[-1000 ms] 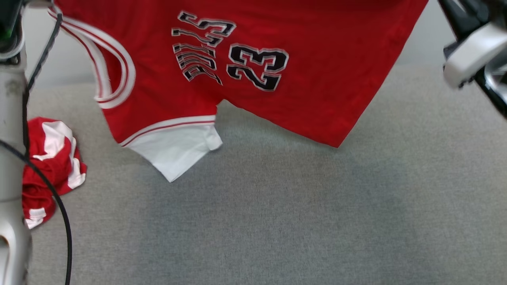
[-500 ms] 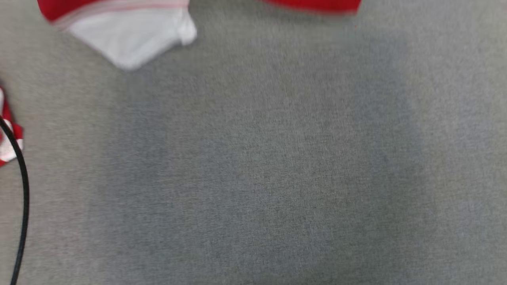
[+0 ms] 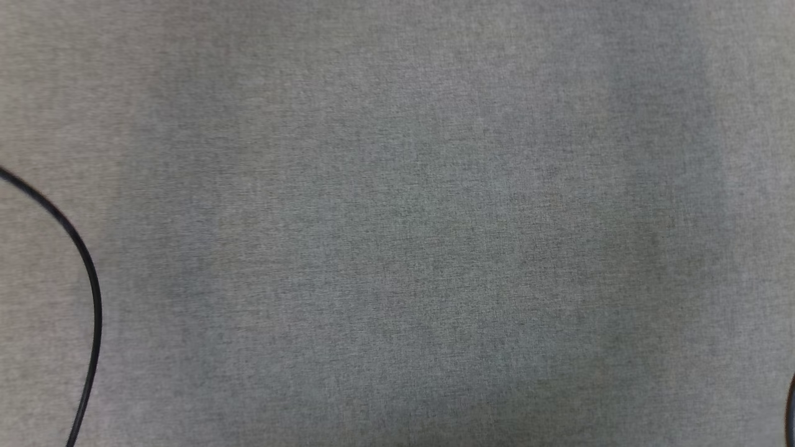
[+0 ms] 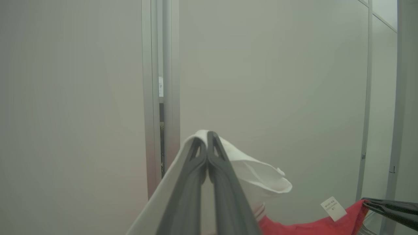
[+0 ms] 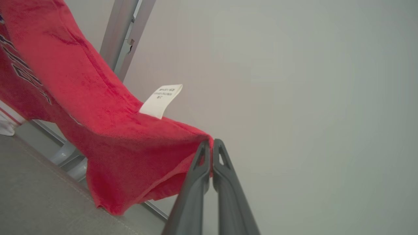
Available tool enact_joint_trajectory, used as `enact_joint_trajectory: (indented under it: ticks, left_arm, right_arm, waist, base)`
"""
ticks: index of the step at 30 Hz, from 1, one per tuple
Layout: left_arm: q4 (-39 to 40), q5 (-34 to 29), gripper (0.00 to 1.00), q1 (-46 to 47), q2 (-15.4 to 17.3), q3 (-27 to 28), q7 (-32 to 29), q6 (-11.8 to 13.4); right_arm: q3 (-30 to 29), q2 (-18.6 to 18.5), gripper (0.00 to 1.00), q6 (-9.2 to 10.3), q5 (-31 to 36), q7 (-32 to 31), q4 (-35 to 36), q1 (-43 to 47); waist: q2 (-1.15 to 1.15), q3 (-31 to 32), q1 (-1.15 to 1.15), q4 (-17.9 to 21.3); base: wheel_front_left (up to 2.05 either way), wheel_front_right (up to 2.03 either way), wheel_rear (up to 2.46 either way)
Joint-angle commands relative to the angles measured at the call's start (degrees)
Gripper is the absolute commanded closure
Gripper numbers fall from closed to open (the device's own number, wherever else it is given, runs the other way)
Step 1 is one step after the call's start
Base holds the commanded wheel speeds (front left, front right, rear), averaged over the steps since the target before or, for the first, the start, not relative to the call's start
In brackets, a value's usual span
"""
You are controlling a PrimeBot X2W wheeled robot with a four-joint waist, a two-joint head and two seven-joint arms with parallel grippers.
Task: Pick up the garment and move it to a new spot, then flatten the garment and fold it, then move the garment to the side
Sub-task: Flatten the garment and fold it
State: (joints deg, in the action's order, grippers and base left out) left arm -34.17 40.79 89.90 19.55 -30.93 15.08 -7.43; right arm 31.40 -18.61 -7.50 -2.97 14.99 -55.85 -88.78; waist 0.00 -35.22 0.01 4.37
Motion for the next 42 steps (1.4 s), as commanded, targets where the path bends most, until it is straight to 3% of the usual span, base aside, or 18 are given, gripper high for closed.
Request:
enact_joint_trajectory:
  ticks: [1,6,10,15,19,25,28,35,42]
  left_arm:
    - [2.8,2.6,1.0,-3.1,1.3,-1.7,0.1,0.0]
    - [14.0,10.1,1.0,-16.9,7.0,-5.2,0.1,0.0]
    - [24.0,15.8,1.0,-30.5,12.1,-3.7,0.1,0.3]
    - [37.7,21.7,1.0,-49.7,17.4,-1.1,0.1,4.8]
    - [46.6,24.0,1.0,-64.0,18.2,0.2,0.1,7.4]
    - [49.1,20.2,1.0,-76.7,15.9,2.2,0.1,8.5]
    - [48.6,18.3,1.0,-82.3,14.7,1.2,0.1,7.4]
    - [48.2,21.8,1.0,-89.7,15.1,-1.5,-0.5,4.8]
    - [53.4,25.3,1.0,-95.9,17.9,-3.0,-3.5,6.0]
  right_arm:
    - [0.6,-1.0,1.0,0.01,-0.1,0.3,1.1,3.3]
    - [1.4,-3.3,1.0,0.01,-3.1,0.3,6.4,13.3]
    - [-0.4,-6.1,1.0,0.01,-5.4,0.3,11.6,22.3]
    - [-3.4,-8.6,1.0,0.01,-7.2,0.3,18.1,35.7]
    - [-5.7,-9.8,1.0,0.01,-7.8,0.3,23.0,47.0]
    - [-8.7,-9.5,1.0,0.01,-6.7,0.3,27.7,58.5]
    - [-10.5,-9.8,1.0,0.01,-5.5,0.3,30.3,64.3]
    - [-15.6,-10.6,1.0,0.01,-3.8,0.3,37.1,76.7]
    - [-20.4,-10.9,1.0,0.01,-2.4,0.2,43.6,87.7]
  waist:
    - [0.0,1.3,-0.01,-1.0]
    - [0.0,5.5,-0.01,-2.0]
    - [0.0,9.7,-0.01,-2.1]
    - [0.0,15.1,-0.01,-2.5]
    - [0.0,18.6,-0.01,-2.9]
    - [0.0,21.4,-0.01,-3.2]
    - [0.0,22.5,-0.01,-3.5]
    - [0.0,24.3,-0.01,-4.9]
    - [0.0,25.8,-0.01,-6.0]
  base:
    - [0.0,0.0,0.0]
    - [0.0,0.0,0.0]
    - [0.0,0.0,0.0]
    - [0.0,0.0,0.0]
    - [0.0,0.0,0.0]
    - [0.0,0.0,0.0]
    - [0.0,0.0,0.0]
    - [0.0,0.0,0.0]
    - [0.0,0.0,0.0]
